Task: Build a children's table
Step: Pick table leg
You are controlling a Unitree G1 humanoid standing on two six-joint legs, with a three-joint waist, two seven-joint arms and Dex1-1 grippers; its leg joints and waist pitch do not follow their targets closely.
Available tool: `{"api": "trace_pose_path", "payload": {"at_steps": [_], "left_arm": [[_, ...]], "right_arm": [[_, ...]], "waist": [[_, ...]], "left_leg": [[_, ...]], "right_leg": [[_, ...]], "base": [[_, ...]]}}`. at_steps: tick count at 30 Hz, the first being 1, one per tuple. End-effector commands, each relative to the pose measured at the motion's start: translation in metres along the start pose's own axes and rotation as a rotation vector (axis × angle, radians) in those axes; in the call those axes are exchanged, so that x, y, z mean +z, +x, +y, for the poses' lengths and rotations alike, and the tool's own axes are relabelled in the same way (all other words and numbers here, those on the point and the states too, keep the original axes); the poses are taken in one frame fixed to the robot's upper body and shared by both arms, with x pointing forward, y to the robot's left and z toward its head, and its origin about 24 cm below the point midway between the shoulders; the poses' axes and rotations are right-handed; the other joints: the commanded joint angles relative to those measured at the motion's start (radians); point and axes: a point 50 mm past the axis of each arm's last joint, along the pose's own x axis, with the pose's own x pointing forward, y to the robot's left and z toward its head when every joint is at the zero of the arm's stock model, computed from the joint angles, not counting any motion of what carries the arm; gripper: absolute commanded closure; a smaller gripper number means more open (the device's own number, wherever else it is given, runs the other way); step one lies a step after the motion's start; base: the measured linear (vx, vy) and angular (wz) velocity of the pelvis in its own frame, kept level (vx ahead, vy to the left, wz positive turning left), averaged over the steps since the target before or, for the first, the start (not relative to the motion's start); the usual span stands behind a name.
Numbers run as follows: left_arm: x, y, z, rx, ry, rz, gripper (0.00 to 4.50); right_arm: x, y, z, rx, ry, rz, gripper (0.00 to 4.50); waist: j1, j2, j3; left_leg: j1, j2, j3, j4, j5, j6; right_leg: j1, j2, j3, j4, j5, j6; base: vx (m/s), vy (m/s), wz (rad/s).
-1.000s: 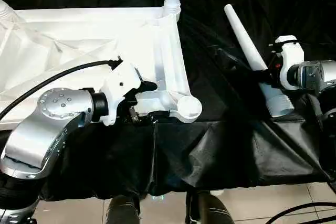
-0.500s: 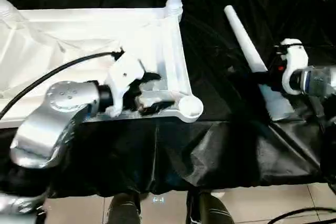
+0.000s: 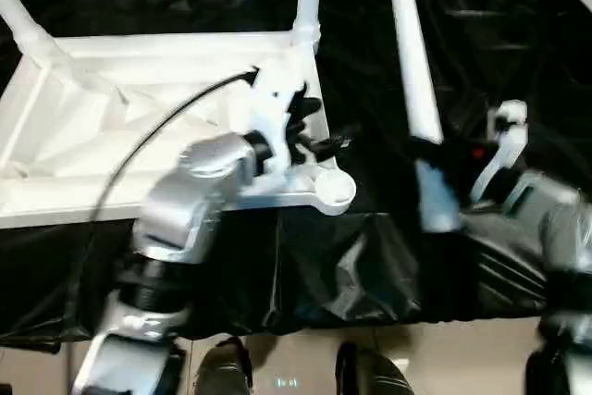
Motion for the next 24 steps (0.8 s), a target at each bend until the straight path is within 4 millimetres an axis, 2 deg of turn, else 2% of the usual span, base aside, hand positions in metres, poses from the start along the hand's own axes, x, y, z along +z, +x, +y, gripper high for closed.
{"api": "trace_pose_path", "payload": {"at_steps": [1,3,4,5,6,7,12,15,16,19,24], "left_arm": [[0.004,0.005,0.000,0.007,-0.029,-0.034,0.42],[0.005,0.008,-0.001,0.012,-0.041,-0.044,0.42],[0.007,0.010,-0.001,0.008,-0.059,-0.054,0.42],[0.008,0.011,-0.002,0.004,-0.072,-0.061,0.42],[0.009,0.012,-0.002,0.000,-0.095,-0.071,0.42],[0.012,0.015,-0.002,-0.007,-0.154,-0.095,0.42],[0.019,0.021,-0.007,-0.070,-0.310,-0.140,0.42],[0.021,0.022,-0.011,-0.126,-0.346,-0.147,0.42],[0.021,0.022,-0.012,-0.133,-0.349,-0.143,0.42],[0.020,0.022,-0.014,-0.156,-0.366,-0.126,0.42],[0.019,0.023,-0.016,-0.175,-0.406,-0.104,0.42]], "right_arm": [[0.011,-0.003,0.012,0.039,-0.010,-0.063,2.70],[0.009,-0.004,0.016,0.056,-0.013,-0.067,2.70],[0.009,-0.004,0.021,0.093,-0.008,-0.080,2.70],[0.009,-0.005,0.024,0.119,-0.003,-0.089,2.70],[0.008,-0.005,0.026,0.132,-0.001,-0.096,2.70],[0.008,-0.005,0.030,0.159,-0.001,-0.112,2.70],[0.006,-0.003,0.043,0.226,0.015,-0.107,2.70],[0.006,-0.002,0.048,0.263,0.018,-0.104,2.70],[0.006,-0.002,0.048,0.270,0.021,-0.105,2.70],[0.008,-0.001,0.052,0.305,0.027,-0.114,2.70],[0.008,0.000,0.058,0.360,0.027,-0.106,2.70]], "waist": [[0.007,-0.016,-0.131],[0.008,-0.015,-0.133],[0.007,-0.020,-0.136],[0.009,-0.015,-0.136],[0.007,-0.016,-0.137],[0.007,-0.023,-0.141],[0.010,-0.022,-0.152],[0.011,-0.023,-0.159],[0.011,-0.027,-0.161],[0.012,-0.027,-0.167],[0.015,-0.031,-0.173]], "left_leg": [[0.017,0.000,0.005,-0.052,-0.086,0.083],[0.018,0.001,0.004,-0.053,-0.100,0.073],[0.017,0.001,0.005,-0.053,-0.102,0.073],[0.017,0.000,0.006,-0.052,-0.104,0.071],[0.012,-0.001,0.004,-0.053,-0.102,0.071],[0.013,-0.004,0.008,-0.050,-0.101,0.072],[0.010,-0.004,0.005,-0.049,-0.099,0.079],[0.009,-0.006,0.005,-0.048,-0.102,0.079],[0.009,-0.006,0.006,-0.047,-0.104,0.078],[0.008,-0.005,0.005,-0.047,-0.109,0.073],[0.008,-0.005,0.005,-0.047,-0.109,0.067]], "right_leg": [[0.084,-0.031,0.029,-0.068,-0.116,-0.263],[0.082,-0.030,0.028,-0.072,-0.144,-0.245],[0.083,-0.030,0.027,-0.073,-0.151,-0.241],[0.081,-0.030,0.028,-0.074,-0.152,-0.235],[0.082,-0.030,0.027,-0.073,-0.148,-0.231],[0.082,-0.029,0.027,-0.074,-0.148,-0.229],[0.081,-0.029,0.023,-0.075,-0.156,-0.219],[0.082,-0.029,0.022,-0.077,-0.167,-0.208],[0.082,-0.029,0.021,-0.077,-0.174,-0.206],[0.081,-0.028,0.021,-0.080,-0.202,-0.183],[0.080,-0.028,0.019,-0.081,-0.214,-0.170]], "base": [[0.000,0.000,0.00],[0.000,0.000,0.00],[0.000,0.000,0.00],[0.000,0.000,0.00],[0.000,0.000,0.00],[0.000,0.000,0.00],[0.000,0.000,0.00],[0.000,0.000,0.00],[0.000,0.000,0.00],[0.000,0.000,0.00],[0.000,0.000,0.00]]}}
